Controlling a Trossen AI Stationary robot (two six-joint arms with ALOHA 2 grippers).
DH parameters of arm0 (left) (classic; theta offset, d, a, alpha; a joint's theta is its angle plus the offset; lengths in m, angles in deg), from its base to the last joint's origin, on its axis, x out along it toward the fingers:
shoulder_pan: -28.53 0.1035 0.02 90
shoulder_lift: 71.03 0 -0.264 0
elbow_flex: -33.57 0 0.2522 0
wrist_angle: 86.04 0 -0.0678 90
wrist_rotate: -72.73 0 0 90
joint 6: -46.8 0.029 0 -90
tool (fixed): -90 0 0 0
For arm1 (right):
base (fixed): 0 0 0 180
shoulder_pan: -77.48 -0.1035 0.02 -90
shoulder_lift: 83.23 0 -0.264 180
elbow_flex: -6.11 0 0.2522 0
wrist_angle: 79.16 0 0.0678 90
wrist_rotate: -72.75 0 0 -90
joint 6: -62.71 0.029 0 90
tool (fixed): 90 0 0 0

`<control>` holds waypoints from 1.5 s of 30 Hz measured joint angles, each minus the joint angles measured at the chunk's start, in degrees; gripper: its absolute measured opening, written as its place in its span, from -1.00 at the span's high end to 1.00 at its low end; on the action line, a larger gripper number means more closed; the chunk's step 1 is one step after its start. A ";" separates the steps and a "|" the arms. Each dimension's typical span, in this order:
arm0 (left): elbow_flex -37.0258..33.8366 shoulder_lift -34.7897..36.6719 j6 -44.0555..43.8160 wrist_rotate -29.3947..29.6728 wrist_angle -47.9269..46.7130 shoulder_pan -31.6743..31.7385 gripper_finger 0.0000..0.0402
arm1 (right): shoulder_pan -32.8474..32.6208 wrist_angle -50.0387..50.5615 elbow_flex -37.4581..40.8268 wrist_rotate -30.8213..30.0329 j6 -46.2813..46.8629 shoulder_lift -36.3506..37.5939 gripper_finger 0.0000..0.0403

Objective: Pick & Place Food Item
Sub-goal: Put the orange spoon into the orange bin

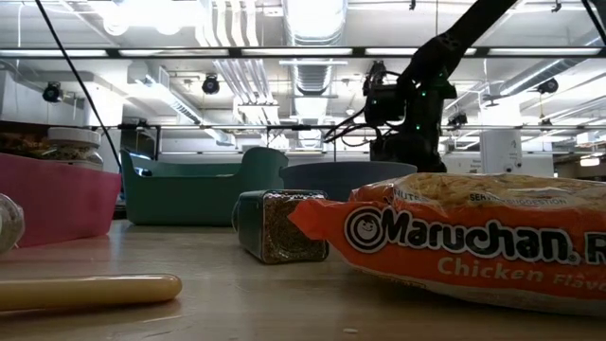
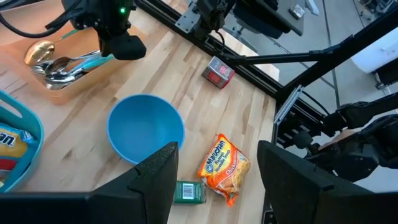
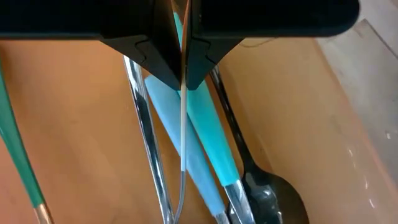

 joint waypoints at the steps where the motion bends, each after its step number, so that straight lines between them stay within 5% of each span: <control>1: 0.00 0.00 0.00 0.00 -0.02 0.00 -0.09 | 0.02 -0.21 -0.03 -0.01 0.02 -0.18 0.94; 32: -0.07 0.00 0.09 -0.02 -0.20 0.00 -0.09 | 0.02 -0.13 0.01 4.28 1.35 -1.31 0.92; 45: -0.07 0.00 0.07 -0.02 -0.67 0.00 -0.09 | -0.03 0.18 0.12 4.66 1.05 -0.78 0.20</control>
